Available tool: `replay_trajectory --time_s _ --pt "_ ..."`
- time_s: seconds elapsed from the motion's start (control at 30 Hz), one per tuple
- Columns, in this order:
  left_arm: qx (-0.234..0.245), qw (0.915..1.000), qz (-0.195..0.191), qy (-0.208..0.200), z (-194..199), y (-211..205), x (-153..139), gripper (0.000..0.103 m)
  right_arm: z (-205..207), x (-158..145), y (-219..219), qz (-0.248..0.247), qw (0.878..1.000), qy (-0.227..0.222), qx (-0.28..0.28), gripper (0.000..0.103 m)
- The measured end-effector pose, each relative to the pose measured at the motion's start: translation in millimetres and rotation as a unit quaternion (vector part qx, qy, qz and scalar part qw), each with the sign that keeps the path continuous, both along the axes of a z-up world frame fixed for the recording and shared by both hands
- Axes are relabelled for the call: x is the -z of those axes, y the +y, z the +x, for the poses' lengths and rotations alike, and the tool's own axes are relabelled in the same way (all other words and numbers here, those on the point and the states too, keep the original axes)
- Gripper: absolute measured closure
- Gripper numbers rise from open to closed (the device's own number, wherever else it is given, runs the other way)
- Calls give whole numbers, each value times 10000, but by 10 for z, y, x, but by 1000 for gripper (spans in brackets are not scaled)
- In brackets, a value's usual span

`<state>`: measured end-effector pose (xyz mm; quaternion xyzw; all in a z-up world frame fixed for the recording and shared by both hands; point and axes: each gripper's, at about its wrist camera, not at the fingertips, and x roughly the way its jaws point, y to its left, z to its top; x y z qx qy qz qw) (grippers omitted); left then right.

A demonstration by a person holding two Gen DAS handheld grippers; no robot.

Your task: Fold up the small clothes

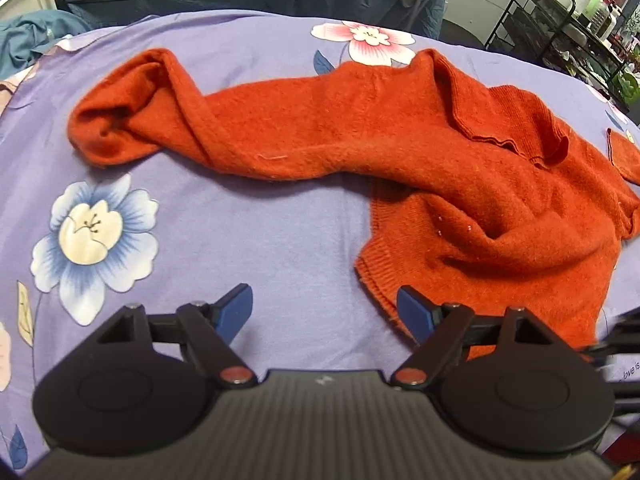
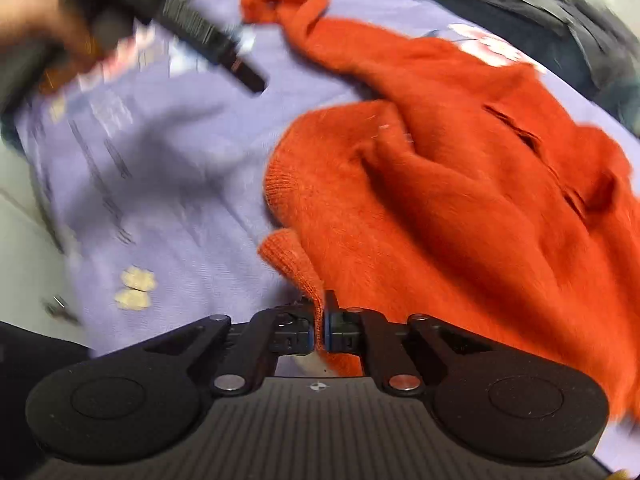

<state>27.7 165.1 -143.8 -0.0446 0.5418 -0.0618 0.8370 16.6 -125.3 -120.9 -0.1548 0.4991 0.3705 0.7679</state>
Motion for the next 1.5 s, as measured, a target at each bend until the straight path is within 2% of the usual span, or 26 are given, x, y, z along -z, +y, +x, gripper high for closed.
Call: replay_trajectory --time_s 0.13,0.27,0.33,0.37,0.47,0.5,0.63,0.7,0.77,0.83,0.87,0.9,1.03,1.13,1.23,1.3,1.37,1.43,1.5 --pt "111 9999 -90 -12 -59 13 -22 24 -247 -366 -856 -40 9980 458 425 97" --pt "393 9986 -355 -48 -42 -140 13 27 -637 -394 -1789 -965 9853 959 1031 97" --pt "490 9969 -606 -51 12 -262 67 28 -771 -354 -2075 -1145 9773 1246 1276 97" --pt "531 9959 -732 -34 55 -338 102 28 -816 -341 -2133 -1198 9756 1248 1351 97" --pt "594 9919 -1120 -7 217 -572 226 28 -807 -319 -2074 -1009 9730 1304 1614 97" --pt "639 9914 -1140 43 278 -662 279 29 -801 -299 -2029 -1021 9719 1296 1679 97" --pt "439 9968 -670 -80 447 -870 436 37 -848 -305 -2086 -965 9699 1292 1825 97" --pt "512 9960 -729 -110 526 -904 508 57 -854 -303 -2108 -917 9679 1306 1943 96" --pt "864 9946 -576 -46 580 -983 610 68 -828 -288 -2126 -858 9662 1315 2047 96" --pt "1221 9915 -353 -292 565 -1074 652 72 -803 -264 -2119 -808 9637 1328 2171 96" --pt "1330 9901 -294 -335 572 -1109 653 78 -787 -252 -2116 -794 9631 1330 2202 96" --pt "1360 9897 -285 -340 592 -1128 646 92 -779 -250 -2107 -791 9631 1321 2209 96" --pt "1388 9889 -483 -243 600 -1098 529 97 -781 -288 -2071 -748 9647 1312 2156 96" --pt "1592 9855 -450 -381 364 -898 204 99 -773 -389 -2103 -697 9664 1279 2119 96" --pt "1441 9878 -426 -399 -22 -445 -178 99 -764 -562 -2137 -348 9747 1223 1839 96" --pt "1184 9920 -400 -186 -331 -123 -382 99 -764 -644 -2120 -214 9794 1280 1549 96" --pt "1099 9938 -183 64 -652 91 -521 99 -766 -679 -2057 -172 9821 1425 1216 96" --pt "1024 9941 15 370 -949 216 -534 99 -787 -677 -1955 -49 9843 1584 774 96" --pt "783 9948 -83 650 -1189 297 -476 99 -804 -587 -1845 -85 9825 1801 473 96"
